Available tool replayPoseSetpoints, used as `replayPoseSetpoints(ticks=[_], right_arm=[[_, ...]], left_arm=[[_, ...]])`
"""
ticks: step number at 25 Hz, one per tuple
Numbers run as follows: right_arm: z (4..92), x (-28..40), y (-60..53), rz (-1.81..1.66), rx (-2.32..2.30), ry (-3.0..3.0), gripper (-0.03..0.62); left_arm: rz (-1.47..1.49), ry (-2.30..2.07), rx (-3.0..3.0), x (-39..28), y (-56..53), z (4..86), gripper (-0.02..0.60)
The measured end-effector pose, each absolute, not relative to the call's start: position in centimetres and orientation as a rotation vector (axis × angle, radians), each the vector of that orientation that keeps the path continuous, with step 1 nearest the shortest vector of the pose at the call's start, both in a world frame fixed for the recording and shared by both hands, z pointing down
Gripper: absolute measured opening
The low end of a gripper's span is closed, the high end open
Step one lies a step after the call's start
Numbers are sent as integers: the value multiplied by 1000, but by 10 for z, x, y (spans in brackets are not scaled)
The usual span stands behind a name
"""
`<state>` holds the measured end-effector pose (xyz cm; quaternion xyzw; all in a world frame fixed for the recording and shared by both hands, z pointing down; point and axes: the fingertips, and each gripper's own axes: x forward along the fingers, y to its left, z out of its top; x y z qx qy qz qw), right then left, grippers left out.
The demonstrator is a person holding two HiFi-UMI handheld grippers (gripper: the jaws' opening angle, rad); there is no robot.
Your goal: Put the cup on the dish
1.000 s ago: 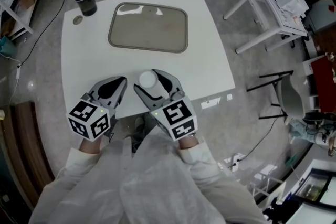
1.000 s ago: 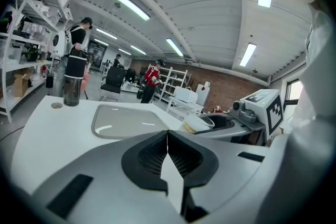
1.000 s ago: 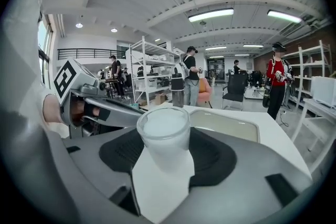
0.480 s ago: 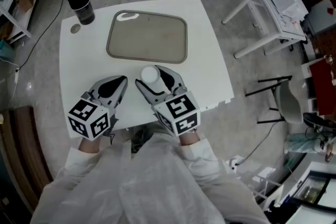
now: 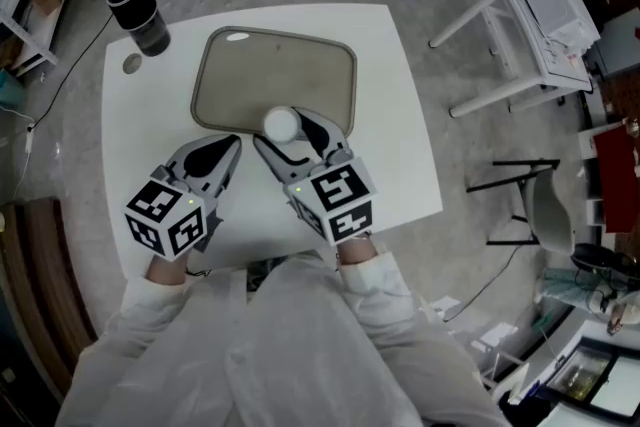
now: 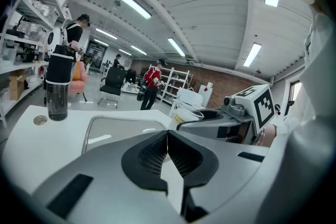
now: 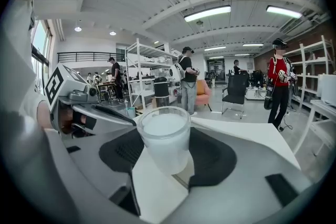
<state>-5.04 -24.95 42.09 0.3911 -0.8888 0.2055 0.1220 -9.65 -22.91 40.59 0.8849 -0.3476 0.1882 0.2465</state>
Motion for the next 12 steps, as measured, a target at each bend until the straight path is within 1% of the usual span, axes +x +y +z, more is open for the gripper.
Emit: replayPoseSetpoints(ticks=[12], right_arm=[[468,-47,-337,660,1055,-2605,276]], left_arm=[[532,-955,2318,-76,-309,455,9]])
